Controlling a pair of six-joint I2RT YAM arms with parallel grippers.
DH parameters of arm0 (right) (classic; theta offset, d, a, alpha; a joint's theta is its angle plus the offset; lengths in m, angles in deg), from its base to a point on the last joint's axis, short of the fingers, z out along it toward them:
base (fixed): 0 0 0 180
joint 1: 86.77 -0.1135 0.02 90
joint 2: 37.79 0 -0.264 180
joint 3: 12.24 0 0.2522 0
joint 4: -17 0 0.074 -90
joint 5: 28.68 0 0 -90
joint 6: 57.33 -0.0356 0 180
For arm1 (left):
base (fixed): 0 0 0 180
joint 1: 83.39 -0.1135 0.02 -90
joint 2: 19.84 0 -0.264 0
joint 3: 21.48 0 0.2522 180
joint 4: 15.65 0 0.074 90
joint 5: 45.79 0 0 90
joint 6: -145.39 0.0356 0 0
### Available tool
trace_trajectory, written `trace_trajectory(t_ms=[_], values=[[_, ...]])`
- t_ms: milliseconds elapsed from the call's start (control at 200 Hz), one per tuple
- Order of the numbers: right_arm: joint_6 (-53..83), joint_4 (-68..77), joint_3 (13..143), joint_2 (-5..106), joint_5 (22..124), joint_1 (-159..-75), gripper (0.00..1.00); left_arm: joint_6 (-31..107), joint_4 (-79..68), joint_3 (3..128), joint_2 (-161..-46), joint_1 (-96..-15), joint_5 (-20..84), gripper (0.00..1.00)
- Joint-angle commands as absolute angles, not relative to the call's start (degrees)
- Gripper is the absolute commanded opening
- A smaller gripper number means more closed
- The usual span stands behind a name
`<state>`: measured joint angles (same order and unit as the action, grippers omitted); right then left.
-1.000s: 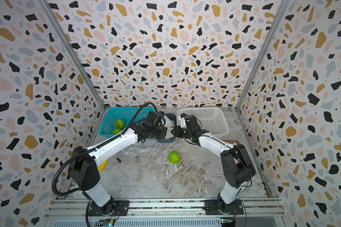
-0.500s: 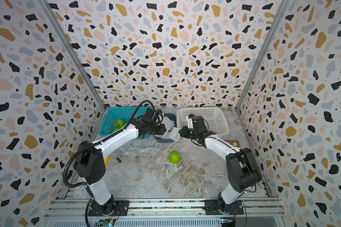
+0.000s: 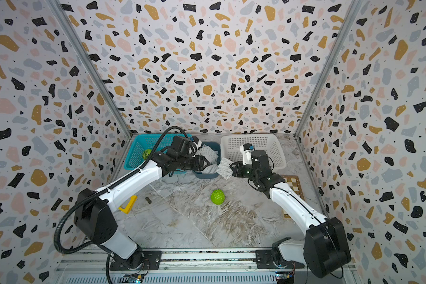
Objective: Sleeve custard apples in foam nets
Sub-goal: Open the foam net.
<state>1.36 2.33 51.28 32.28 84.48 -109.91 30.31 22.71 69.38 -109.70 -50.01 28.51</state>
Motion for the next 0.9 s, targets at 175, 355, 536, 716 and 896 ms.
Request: trace_trajectory(t_ms=[175,355,536,716,896], values=[[9.8,-4.1,46.3,19.9,89.8,-110.7,0.03,19.5,5.5,53.3,-99.3,-49.6,12.2,0.67],[10.9,-3.9,42.7,15.1,93.5,-113.1,0.04,17.0,-1.3,45.5,-93.8,-47.1,10.8,0.69],[13.0,-5.7,41.9,14.2,94.4,-117.7,0.04,13.0,-9.7,39.3,-91.0,-45.1,10.2,0.72],[13.5,-6.3,41.9,13.9,94.5,-118.9,0.04,12.0,-12.5,36.8,-90.3,-43.8,9.9,0.73],[13.3,-5.8,42.2,14.3,94.9,-119.0,0.04,12.5,-12.0,36.9,-90.4,-43.7,9.5,0.74]])
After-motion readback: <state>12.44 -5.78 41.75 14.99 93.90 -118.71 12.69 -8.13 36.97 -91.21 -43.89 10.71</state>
